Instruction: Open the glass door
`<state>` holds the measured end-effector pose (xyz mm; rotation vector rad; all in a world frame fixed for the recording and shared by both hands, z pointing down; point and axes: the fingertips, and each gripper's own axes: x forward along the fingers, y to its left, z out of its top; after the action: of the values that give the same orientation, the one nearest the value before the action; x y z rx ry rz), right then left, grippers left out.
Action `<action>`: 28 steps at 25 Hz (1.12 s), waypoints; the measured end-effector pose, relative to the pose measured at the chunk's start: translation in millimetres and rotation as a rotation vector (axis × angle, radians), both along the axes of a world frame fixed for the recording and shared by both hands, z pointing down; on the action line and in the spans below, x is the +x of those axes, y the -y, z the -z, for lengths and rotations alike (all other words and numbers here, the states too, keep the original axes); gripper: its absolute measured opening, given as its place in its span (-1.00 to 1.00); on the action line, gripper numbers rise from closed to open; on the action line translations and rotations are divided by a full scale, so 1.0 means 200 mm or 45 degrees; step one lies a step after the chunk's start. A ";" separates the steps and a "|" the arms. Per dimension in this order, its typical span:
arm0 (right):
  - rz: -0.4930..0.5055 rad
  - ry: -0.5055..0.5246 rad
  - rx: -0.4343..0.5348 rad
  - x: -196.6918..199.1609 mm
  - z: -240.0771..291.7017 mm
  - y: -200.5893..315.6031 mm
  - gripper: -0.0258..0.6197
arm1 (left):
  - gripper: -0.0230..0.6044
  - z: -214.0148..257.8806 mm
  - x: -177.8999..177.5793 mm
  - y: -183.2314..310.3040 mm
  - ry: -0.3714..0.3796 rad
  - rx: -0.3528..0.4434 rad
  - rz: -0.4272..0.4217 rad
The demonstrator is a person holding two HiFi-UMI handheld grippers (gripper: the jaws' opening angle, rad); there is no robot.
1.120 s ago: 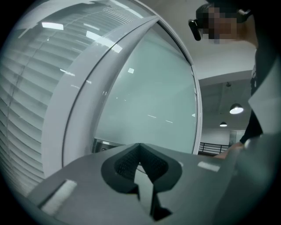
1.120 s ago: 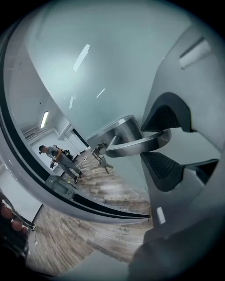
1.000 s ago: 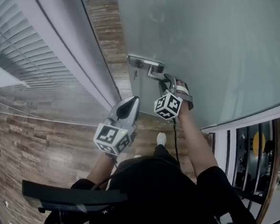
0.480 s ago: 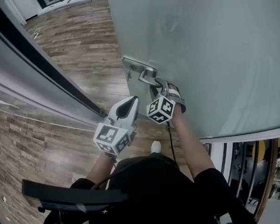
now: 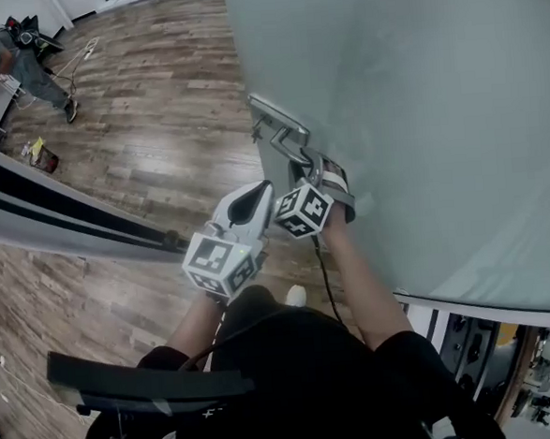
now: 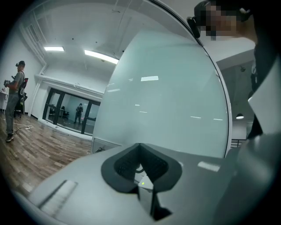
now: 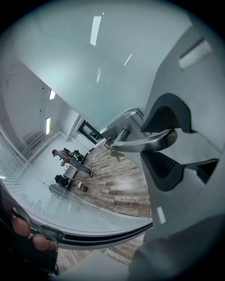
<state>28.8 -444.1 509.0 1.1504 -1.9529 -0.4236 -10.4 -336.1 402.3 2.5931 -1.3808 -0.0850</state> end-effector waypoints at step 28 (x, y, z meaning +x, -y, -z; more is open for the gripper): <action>-0.369 -0.015 -0.087 0.78 -0.07 0.82 -0.61 | -0.92 0.03 0.51 0.97 -0.091 -0.042 -0.336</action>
<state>184.8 -608.4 522.3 1.3571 -1.7416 -0.2073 91.6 -529.8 396.2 2.6892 -0.9979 -0.1124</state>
